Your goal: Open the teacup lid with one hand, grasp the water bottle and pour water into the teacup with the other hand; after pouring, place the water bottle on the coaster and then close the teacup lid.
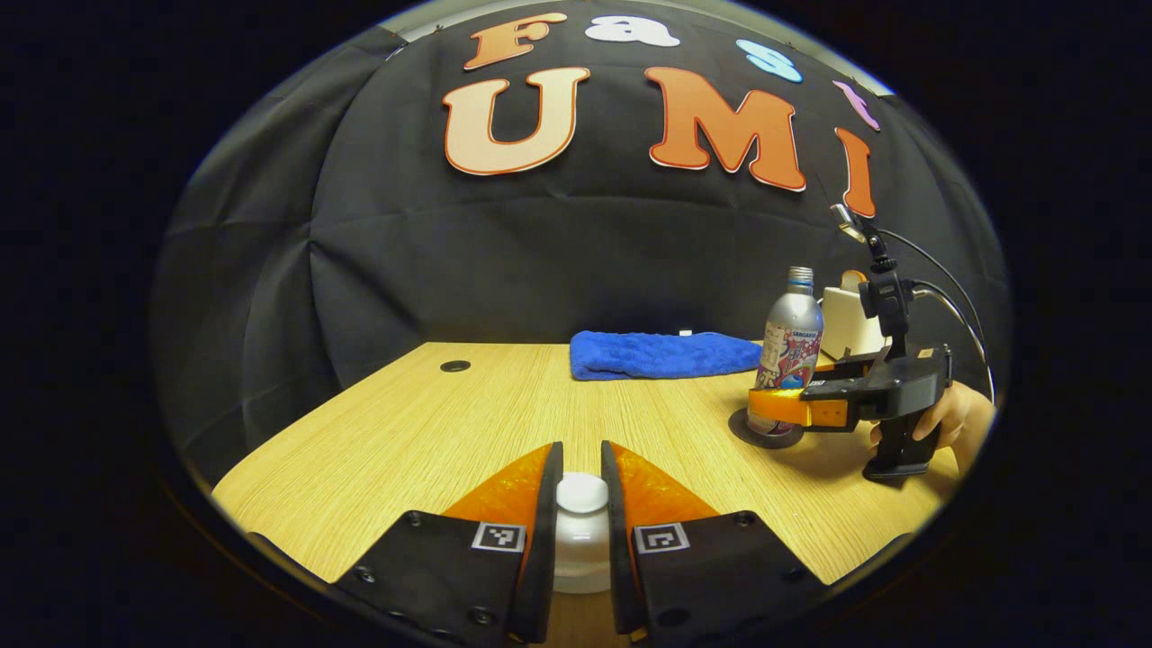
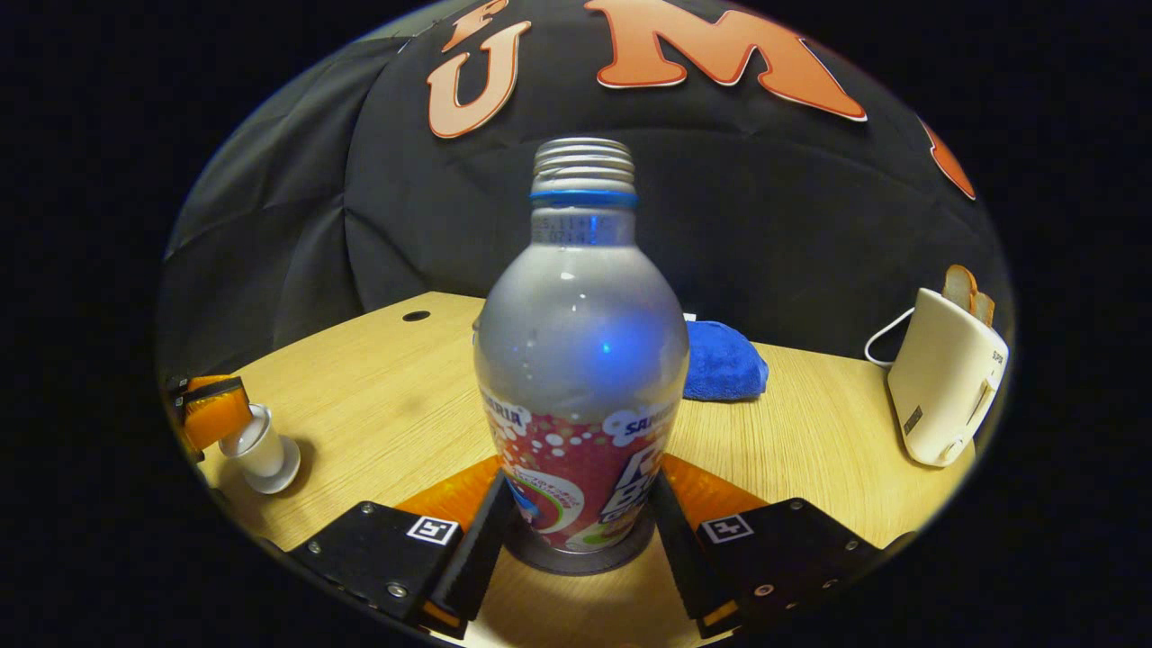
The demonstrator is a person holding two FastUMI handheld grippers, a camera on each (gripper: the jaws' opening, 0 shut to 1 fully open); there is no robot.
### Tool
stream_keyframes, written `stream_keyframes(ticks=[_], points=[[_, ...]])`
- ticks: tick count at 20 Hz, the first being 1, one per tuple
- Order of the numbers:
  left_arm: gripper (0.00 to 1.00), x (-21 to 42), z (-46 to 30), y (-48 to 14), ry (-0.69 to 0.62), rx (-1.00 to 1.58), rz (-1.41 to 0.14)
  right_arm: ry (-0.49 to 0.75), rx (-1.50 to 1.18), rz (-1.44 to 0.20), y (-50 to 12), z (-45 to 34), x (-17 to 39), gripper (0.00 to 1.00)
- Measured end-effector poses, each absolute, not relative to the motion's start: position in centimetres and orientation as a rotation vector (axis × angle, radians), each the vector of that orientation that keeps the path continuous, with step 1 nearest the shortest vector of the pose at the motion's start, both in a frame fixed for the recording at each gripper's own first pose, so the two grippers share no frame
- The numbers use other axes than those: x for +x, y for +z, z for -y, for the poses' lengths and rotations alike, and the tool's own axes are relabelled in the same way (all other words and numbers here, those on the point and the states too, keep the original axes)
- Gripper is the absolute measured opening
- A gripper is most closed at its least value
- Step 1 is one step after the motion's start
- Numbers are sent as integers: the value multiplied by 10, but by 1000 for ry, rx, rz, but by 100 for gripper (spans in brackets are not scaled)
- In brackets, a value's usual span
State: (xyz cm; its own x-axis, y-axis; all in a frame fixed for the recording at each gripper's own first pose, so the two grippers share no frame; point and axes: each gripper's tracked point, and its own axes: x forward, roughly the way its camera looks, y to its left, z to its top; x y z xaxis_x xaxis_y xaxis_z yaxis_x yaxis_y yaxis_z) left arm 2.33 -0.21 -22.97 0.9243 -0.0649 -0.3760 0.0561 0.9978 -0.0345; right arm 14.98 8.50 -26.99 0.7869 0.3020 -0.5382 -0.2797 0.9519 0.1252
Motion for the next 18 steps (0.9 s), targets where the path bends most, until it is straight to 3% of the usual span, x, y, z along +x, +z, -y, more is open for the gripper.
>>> stream_keyframes(ticks=[8, 11, 13, 16, 18], points=[[30, 21, 1, -231, -45, -15, -386, 359, -7, -593, -251, -83, 112, 93], [36, 20, 0, -231, -39, -13, -381, 357, 3, -569, -235, -76, 95, 96], [41, 20, -2, -223, -27, -11, -361, 346, 1, -548, -223, -69, 85, 98], [65, 19, -5, -208, -10, -2, -317, 330, 26, -498, -199, -60, 69, 98], [66, 17, -6, -195, 3, 6, -283, 311, 49, -449, -177, -50, 60, 98]])
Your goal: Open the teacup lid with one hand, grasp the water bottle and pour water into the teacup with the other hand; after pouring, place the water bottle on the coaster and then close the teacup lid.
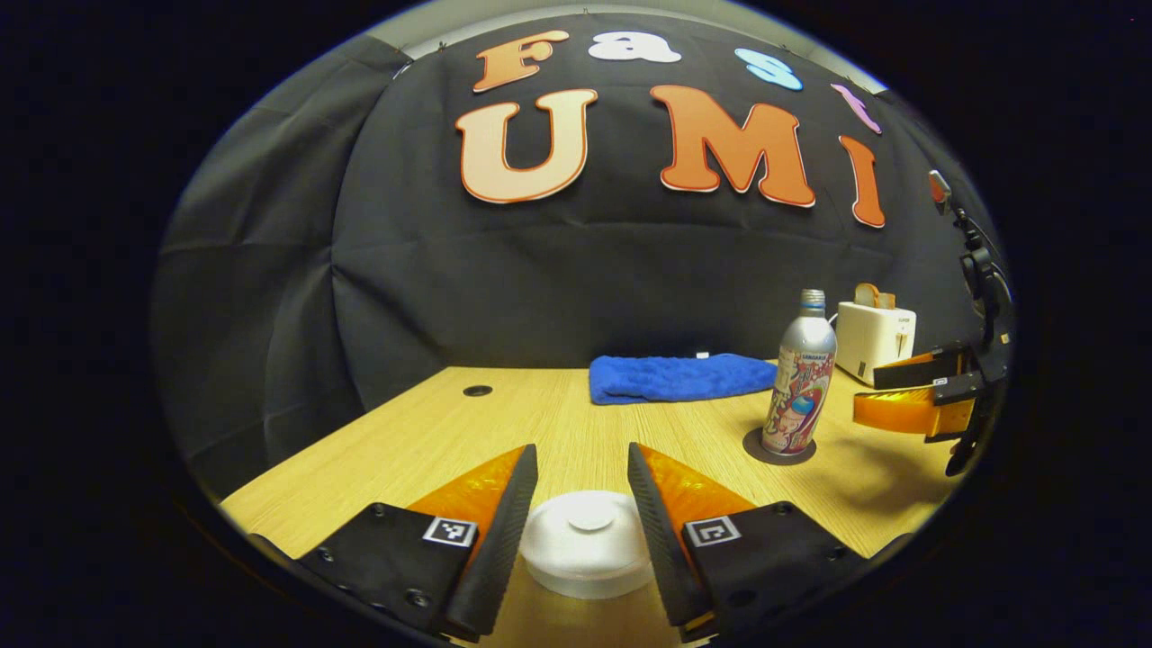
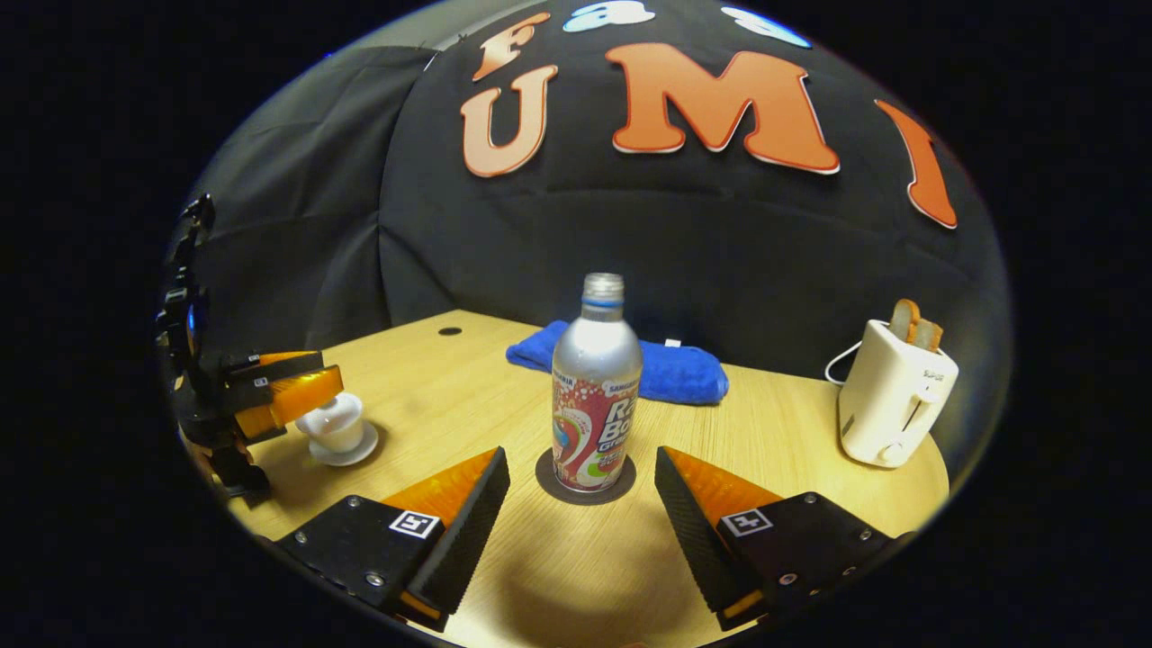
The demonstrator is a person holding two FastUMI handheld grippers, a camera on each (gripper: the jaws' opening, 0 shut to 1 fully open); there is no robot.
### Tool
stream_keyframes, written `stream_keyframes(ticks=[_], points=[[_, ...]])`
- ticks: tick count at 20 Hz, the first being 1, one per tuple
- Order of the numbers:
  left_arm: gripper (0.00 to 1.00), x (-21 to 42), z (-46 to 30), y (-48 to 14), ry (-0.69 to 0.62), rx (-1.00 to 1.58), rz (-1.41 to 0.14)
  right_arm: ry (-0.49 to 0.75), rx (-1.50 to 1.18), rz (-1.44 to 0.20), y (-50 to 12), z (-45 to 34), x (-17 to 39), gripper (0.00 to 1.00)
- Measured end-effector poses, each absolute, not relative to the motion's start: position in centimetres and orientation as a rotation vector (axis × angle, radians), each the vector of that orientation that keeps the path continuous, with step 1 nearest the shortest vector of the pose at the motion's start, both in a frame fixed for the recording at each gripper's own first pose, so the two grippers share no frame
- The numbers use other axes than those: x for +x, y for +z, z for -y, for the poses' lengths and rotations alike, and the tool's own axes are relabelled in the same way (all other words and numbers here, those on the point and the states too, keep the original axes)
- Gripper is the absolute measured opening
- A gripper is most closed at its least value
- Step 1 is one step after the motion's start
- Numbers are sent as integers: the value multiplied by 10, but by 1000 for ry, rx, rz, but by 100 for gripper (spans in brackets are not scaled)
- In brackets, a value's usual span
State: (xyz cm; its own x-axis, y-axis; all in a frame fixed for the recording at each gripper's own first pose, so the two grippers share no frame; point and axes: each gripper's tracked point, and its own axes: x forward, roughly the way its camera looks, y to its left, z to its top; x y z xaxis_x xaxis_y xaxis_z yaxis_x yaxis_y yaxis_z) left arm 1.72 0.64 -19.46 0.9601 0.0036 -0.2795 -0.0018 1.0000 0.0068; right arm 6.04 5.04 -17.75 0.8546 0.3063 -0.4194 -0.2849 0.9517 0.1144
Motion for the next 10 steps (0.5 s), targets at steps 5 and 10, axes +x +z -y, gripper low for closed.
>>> stream_keyframes(ticks=[5, 10], points=[[84, 12, 5, -139, -10, -18, -163, 229, 61, -316, -123, -14, 41, 98], [98, 5, 18, -84, -19, -21, -58, 167, 69, -192, -73, 7, 25, 97]])
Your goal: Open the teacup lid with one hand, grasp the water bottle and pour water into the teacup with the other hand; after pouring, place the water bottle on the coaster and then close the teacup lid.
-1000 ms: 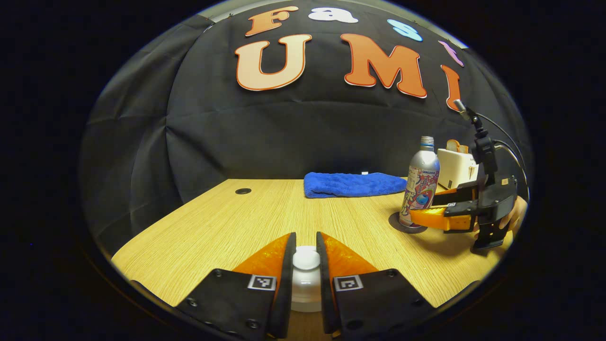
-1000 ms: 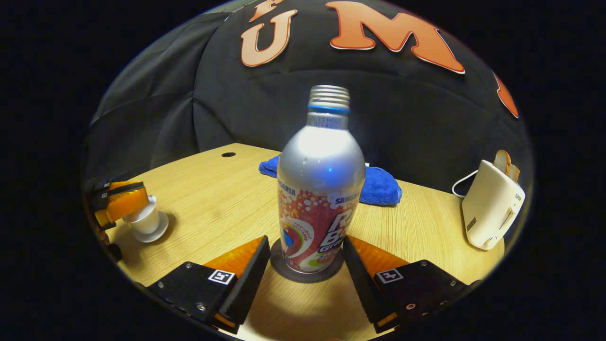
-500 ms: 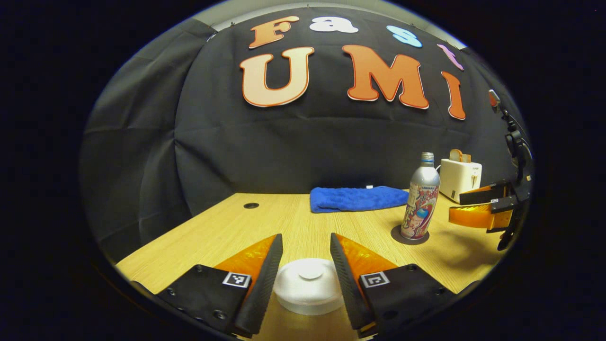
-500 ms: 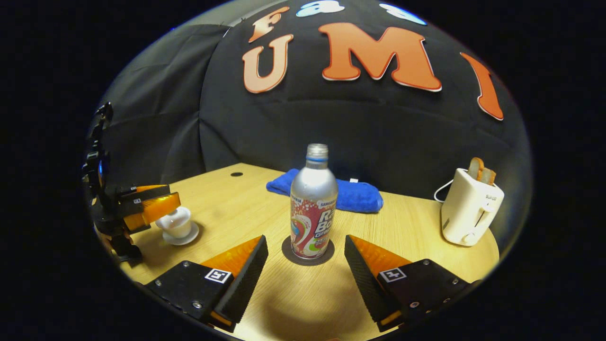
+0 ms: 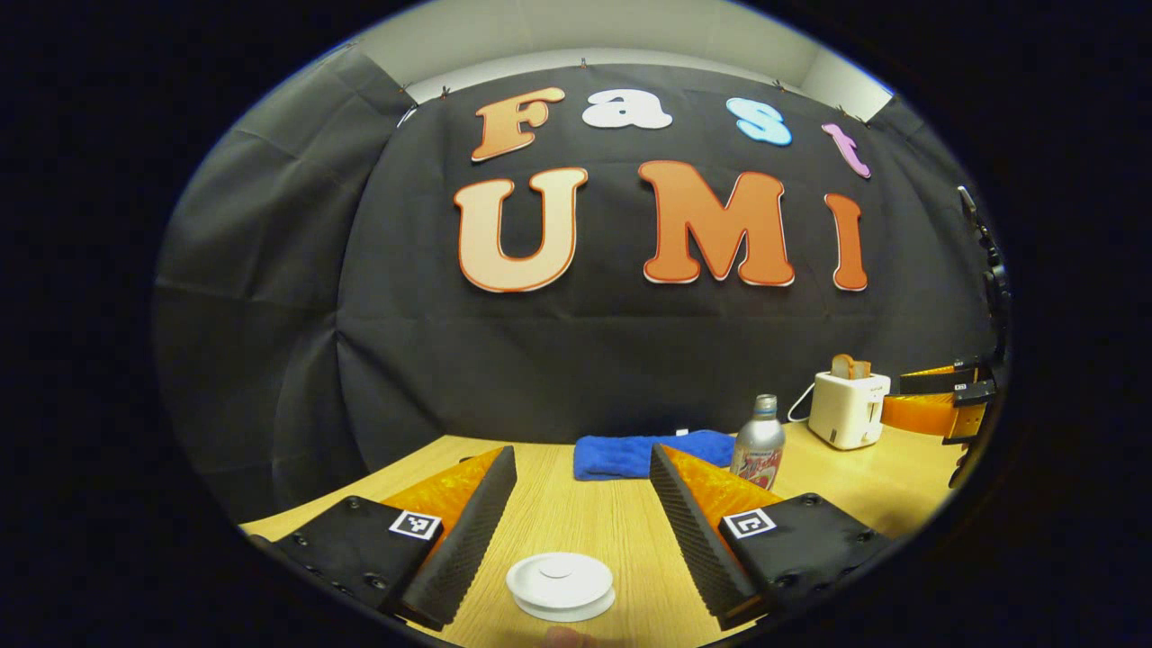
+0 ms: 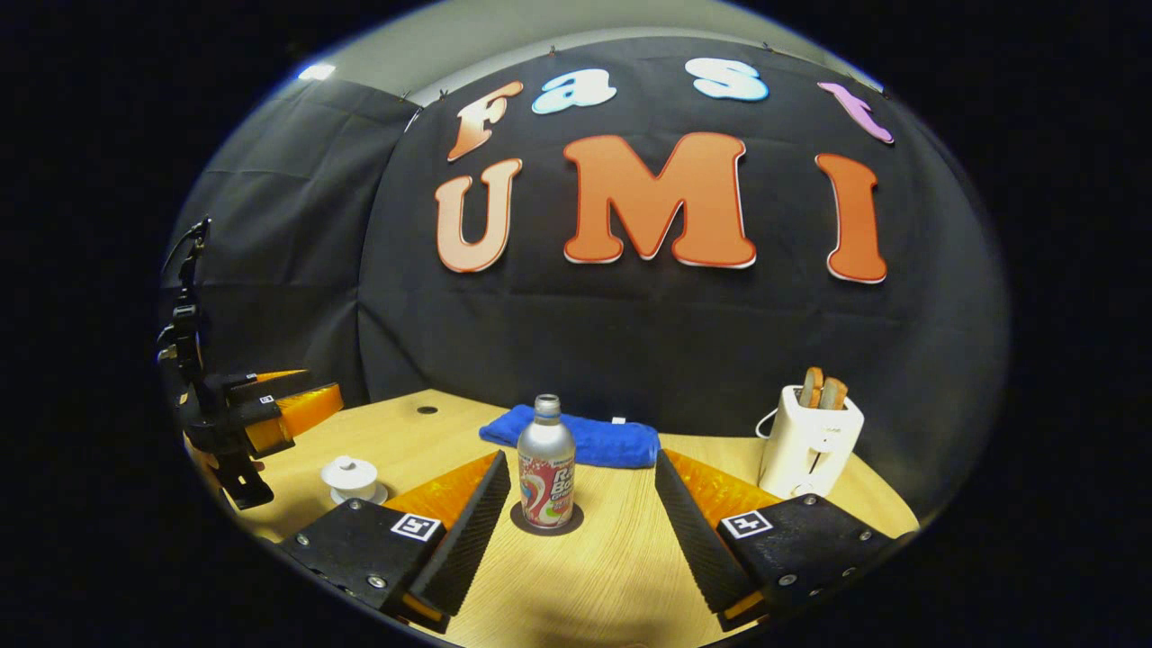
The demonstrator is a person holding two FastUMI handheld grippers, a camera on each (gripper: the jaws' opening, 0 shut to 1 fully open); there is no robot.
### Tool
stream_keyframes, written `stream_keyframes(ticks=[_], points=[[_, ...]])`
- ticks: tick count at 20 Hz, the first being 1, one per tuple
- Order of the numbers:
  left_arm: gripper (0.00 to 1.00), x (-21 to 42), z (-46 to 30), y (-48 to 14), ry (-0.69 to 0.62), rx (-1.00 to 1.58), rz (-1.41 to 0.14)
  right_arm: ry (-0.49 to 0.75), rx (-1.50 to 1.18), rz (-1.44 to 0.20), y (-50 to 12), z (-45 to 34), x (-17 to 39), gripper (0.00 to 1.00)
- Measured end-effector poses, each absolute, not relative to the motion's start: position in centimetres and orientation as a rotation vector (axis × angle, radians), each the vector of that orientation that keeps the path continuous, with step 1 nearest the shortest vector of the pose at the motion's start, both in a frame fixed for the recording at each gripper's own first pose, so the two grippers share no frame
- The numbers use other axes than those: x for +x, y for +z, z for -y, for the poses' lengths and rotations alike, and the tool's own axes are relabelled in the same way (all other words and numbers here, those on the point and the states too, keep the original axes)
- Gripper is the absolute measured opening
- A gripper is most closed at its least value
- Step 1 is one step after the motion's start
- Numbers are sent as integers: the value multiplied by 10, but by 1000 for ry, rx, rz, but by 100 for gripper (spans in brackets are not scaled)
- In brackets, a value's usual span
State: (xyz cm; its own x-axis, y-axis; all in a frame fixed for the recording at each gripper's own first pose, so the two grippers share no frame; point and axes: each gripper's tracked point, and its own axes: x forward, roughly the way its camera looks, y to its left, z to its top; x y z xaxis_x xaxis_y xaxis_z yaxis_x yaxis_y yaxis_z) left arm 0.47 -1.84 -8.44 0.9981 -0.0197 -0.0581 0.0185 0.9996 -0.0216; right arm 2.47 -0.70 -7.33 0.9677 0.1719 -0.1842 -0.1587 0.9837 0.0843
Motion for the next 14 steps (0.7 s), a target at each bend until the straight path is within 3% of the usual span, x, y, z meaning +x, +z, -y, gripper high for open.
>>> stream_keyframes(ticks=[1, 4, 11, 13, 14], points=[[94, 3, 21, -76, -18, -23, -45, 158, 60, -166, -63, 9, 22, 97], [100, -1, 25, -54, -10, -8, -16, 127, 38, -111, -54, 15, 22, 97], [100, -10, 26, -31, 1, -4, 18, 118, 6, -98, -47, 15, 15, 97], [94, -8, 22, -30, 7, 2, 17, 116, 1, -104, -49, 14, 15, 97], [100, -7, 22, -27, 11, 6, 21, 115, 0, -106, -49, 14, 16, 97]])
